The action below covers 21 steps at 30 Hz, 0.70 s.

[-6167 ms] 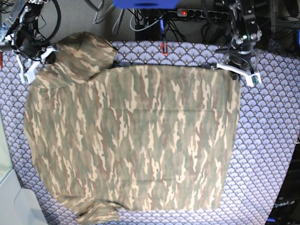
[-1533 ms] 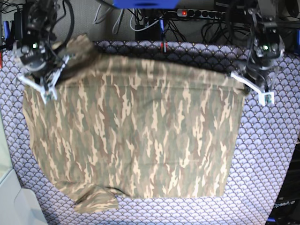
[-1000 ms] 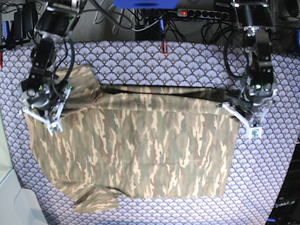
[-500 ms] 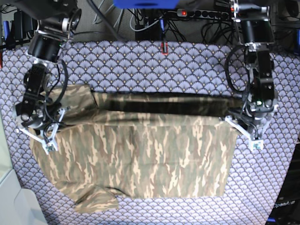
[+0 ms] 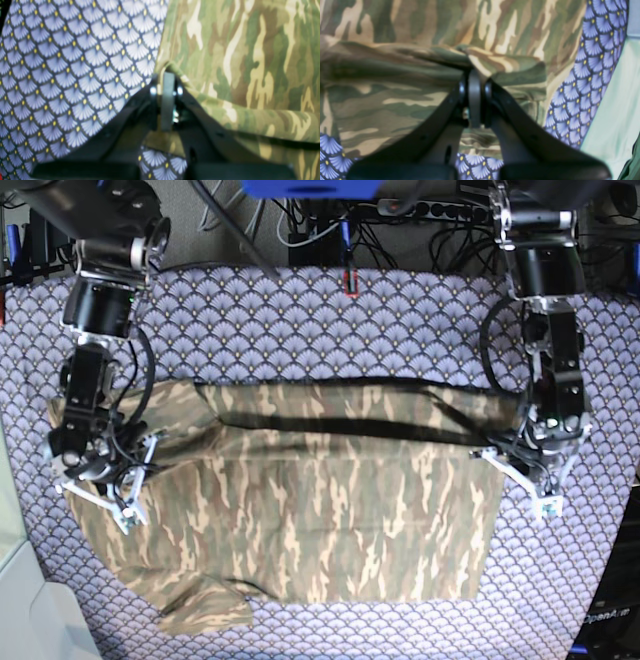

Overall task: Fold the T-shirt properly
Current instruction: 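Fold the shoulder edge over the shirt body toward the hem with both grippers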

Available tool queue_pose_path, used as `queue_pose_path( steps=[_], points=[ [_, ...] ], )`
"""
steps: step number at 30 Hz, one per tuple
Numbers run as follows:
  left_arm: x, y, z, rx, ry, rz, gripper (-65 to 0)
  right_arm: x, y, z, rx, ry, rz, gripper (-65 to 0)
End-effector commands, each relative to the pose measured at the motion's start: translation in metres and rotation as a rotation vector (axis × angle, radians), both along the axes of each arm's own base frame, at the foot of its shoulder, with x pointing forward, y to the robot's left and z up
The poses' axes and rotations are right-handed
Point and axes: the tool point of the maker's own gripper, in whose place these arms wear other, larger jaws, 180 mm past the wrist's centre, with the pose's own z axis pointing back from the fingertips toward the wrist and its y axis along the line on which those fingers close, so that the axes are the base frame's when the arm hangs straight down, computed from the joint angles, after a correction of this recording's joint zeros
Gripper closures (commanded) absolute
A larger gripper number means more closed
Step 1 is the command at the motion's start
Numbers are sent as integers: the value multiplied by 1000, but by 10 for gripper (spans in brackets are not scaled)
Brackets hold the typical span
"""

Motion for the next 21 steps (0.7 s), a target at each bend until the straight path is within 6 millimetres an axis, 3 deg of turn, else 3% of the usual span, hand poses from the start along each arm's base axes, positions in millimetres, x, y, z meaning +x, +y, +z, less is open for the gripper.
queue_pose_path(
  steps=[1,8,10,13,15,18,21],
  points=[
    [9,6,16,23,-50,5,-9,14,-7,20,-15,-61,-5,0],
    [10,6,17,24,-48,6,-10,14,-7,21,-15,-61,-5,0],
    [9,6,16,23,-42,6,-19,12,-15,20,-29,-54,-11,-19],
    [6,6,14,23,-36,3,-115,10,-16,14,-24,-34,-14,-110],
    [-3,6,5,19,-6,1,-219,7,-22,12,-30,-29,-21,-185],
    [-6,4,8,23,-18,-5,-380,6,-24,12,-33,-27,-24,-298],
    [-8,1,19,33,-50,-15,-412,5,-25,11,-34,-21,-27,-368]
  ],
)
